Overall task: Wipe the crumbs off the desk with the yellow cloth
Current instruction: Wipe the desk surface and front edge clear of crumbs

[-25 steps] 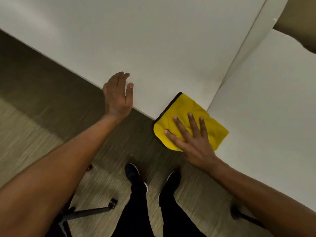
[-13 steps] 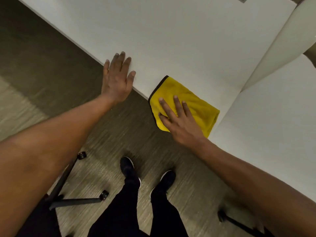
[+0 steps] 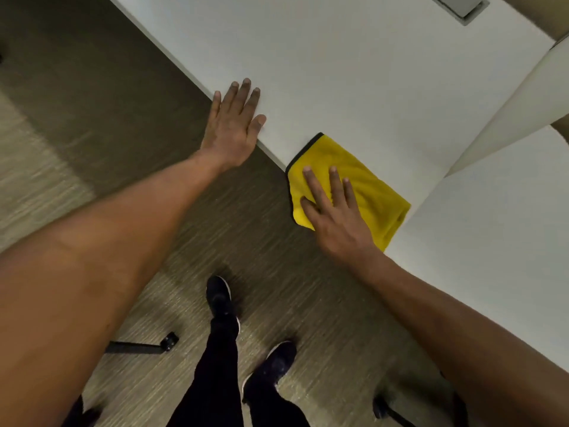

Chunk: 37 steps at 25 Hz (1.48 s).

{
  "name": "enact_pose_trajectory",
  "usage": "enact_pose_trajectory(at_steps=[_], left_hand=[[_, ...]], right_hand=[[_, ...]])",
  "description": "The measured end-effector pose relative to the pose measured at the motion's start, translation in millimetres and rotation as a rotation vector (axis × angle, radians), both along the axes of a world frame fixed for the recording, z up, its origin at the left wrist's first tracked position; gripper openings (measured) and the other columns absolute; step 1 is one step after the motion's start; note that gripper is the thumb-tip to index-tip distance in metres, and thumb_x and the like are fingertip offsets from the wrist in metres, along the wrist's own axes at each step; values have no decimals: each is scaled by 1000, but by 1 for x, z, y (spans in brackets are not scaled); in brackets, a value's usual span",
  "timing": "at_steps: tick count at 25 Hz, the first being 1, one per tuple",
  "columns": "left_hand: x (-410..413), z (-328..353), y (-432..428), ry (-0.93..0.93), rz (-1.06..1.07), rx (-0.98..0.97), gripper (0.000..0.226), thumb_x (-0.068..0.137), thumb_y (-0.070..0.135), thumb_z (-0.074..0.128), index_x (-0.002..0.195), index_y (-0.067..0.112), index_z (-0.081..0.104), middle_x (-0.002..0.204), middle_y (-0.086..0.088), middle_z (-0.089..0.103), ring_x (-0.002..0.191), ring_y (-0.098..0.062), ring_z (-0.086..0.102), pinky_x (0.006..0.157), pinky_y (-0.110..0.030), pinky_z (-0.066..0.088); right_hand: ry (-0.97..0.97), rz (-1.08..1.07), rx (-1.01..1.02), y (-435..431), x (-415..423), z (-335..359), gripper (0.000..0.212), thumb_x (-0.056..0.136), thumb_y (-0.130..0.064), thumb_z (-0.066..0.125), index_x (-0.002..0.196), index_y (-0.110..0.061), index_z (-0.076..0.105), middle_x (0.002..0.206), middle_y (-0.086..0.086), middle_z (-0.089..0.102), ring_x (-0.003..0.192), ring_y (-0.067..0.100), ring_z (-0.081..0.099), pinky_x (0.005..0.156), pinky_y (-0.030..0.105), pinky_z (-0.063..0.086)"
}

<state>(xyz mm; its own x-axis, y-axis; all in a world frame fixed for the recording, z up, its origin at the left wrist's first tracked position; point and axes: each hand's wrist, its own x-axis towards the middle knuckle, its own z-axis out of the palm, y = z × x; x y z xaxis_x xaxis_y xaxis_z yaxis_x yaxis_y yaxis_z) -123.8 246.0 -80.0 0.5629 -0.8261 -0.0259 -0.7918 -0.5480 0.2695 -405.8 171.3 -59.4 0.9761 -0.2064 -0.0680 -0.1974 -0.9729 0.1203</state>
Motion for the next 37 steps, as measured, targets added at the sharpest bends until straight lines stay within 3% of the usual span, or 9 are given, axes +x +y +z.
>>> enact_pose_trajectory(at_steps=[2,5,9,14,20,24,27,32,37], left_hand=[[2,3,2,-12,-16,9,63,105,50,10,160,20,6,170,-4,-1,156,-21,-4,127,-45,-4],[7,8,7,-34,-46,33,61,106,49,12,160,22,9,170,-3,3,156,-21,1,127,-45,1],[35,24,3,-5,-133,-14,59,106,48,19,156,20,28,166,-3,25,152,-25,23,123,-46,20],[78,16,7,39,-76,0,59,106,49,14,158,24,23,168,0,13,156,-22,7,127,-45,3],[101,18,8,367,83,-460,50,106,42,34,143,15,54,147,-4,56,140,-16,47,118,-35,36],[99,18,8,328,125,-447,50,106,43,33,145,18,51,146,-2,57,137,-16,51,113,-30,40],[87,18,3,277,136,-434,52,106,40,33,148,12,47,150,-8,53,141,-21,47,117,-35,36],[44,29,-13,154,191,-98,67,105,52,22,158,12,20,164,-13,26,153,-29,20,126,-47,13],[-50,37,-25,133,129,-122,69,104,54,22,158,10,18,165,-17,19,155,-31,11,126,-48,6]], right_hand=[[6,27,17,-2,13,3,47,88,-6,49,134,-14,50,168,15,-3,149,57,-1,120,67,13],[5,113,-5,-19,-42,-1,60,79,-4,54,138,-14,50,168,15,-1,150,52,1,121,63,15],[6,119,-48,-21,-78,-7,67,76,-4,67,141,-13,51,168,17,6,151,52,1,119,65,16],[6,80,-18,-10,14,-10,62,80,-7,42,141,-13,47,168,17,0,148,57,0,119,68,13],[-16,82,44,1,168,-1,45,91,-13,26,125,-13,55,168,16,3,146,61,5,119,68,12],[-21,75,107,3,232,7,29,100,-17,37,116,-16,60,168,13,3,149,56,0,121,63,7],[-16,90,134,-1,208,8,26,99,-15,40,114,-15,61,169,11,2,150,52,-2,122,60,7],[-38,117,97,-10,97,4,30,93,-12,43,118,-16,59,169,9,-1,152,49,-2,123,59,7],[-55,93,91,-25,-12,-4,49,83,-17,61,130,-27,55,169,7,1,153,46,-1,121,63,13]])
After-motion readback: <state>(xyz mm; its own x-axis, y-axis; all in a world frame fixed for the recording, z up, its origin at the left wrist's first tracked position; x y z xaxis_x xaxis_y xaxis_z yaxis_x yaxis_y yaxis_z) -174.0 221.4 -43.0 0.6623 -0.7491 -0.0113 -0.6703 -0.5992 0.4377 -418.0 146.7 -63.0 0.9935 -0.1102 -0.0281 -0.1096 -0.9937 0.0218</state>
